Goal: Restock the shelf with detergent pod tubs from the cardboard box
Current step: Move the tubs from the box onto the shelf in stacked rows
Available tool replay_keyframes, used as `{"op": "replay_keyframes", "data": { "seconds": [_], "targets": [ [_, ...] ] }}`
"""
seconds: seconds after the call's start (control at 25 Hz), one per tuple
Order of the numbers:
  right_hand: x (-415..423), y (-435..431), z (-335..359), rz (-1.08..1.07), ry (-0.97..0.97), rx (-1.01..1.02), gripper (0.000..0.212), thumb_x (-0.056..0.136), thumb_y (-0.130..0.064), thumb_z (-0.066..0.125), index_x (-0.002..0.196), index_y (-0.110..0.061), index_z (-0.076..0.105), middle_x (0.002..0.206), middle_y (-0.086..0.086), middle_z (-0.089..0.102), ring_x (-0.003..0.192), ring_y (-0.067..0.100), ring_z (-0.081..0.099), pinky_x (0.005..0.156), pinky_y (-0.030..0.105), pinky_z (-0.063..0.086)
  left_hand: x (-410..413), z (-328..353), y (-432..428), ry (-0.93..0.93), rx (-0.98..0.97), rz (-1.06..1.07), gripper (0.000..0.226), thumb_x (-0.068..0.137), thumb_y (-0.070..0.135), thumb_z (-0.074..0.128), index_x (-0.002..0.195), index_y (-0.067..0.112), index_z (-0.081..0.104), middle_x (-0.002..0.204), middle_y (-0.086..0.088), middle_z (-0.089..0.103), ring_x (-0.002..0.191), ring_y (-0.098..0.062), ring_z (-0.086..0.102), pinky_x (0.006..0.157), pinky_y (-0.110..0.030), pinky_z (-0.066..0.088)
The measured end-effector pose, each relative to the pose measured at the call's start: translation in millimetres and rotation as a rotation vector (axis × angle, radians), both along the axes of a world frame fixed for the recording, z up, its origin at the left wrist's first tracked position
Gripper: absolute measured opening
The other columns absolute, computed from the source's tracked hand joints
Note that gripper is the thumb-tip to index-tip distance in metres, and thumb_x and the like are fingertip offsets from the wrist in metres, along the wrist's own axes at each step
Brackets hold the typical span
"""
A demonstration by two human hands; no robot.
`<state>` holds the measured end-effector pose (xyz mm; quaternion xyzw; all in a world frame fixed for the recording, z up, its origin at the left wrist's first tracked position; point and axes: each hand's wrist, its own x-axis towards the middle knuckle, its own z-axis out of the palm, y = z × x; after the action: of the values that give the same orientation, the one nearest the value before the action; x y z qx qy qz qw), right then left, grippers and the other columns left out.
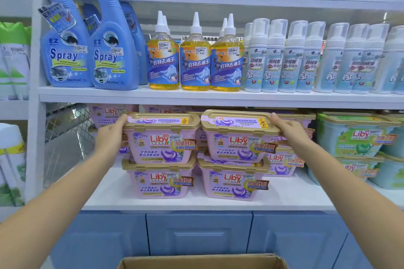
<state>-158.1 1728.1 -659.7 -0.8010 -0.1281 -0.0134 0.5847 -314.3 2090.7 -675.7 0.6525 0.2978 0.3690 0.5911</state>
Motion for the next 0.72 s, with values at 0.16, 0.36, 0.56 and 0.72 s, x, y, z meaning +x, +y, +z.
{"op": "replay_keyframes", "data": {
  "seconds": [0.16,0.36,0.56,0.72],
  "targets": [
    [-13,1,-37,0.153,-0.03,0.129,0.076,0.062,-0.08,0.05,0.116,-0.027,0.053,0.124,0.007,0.059,0.108,0.018,0.055,0.1,0.04,0.038,-11,-34,-16,-0.046,0.108,-0.222,0.044,0.089,0.049,0.047,0.122,0.021,0.052,0.114,-0.003,0.06,0.108,-0.028,0.058,0.087,-0.039,0.047],
    [-17,18,-59,0.192,-0.058,0.052,0.085,0.051,-0.053,0.078,0.118,-0.026,0.034,0.092,-0.01,0.059,0.071,-0.001,0.06,0.054,0.01,0.046,-6,-57,-13,0.148,0.346,-0.289,0.085,0.069,0.029,0.077,0.138,0.021,0.028,0.126,-0.001,0.056,0.112,-0.022,0.056,0.101,-0.046,0.045],
    [-9,18,-64,0.13,-0.086,0.12,0.045,0.061,-0.028,0.076,0.096,-0.024,0.049,0.077,-0.006,0.066,0.072,0.014,0.065,0.05,0.012,0.05,-3,-62,-11,0.131,0.367,-0.274,0.076,0.07,0.021,0.078,0.131,0.02,0.033,0.125,-0.007,0.06,0.111,-0.026,0.06,0.096,-0.051,0.048],
    [-7,12,-71,0.152,-0.083,0.069,0.066,0.066,-0.039,0.073,0.118,-0.006,0.049,0.083,-0.003,0.073,0.077,0.01,0.068,0.063,0.022,0.054,-2,-65,-12,0.067,0.368,-0.266,0.073,0.073,0.017,0.075,0.133,0.019,0.034,0.125,-0.005,0.059,0.107,-0.022,0.06,0.094,-0.044,0.05]
  ]
}}
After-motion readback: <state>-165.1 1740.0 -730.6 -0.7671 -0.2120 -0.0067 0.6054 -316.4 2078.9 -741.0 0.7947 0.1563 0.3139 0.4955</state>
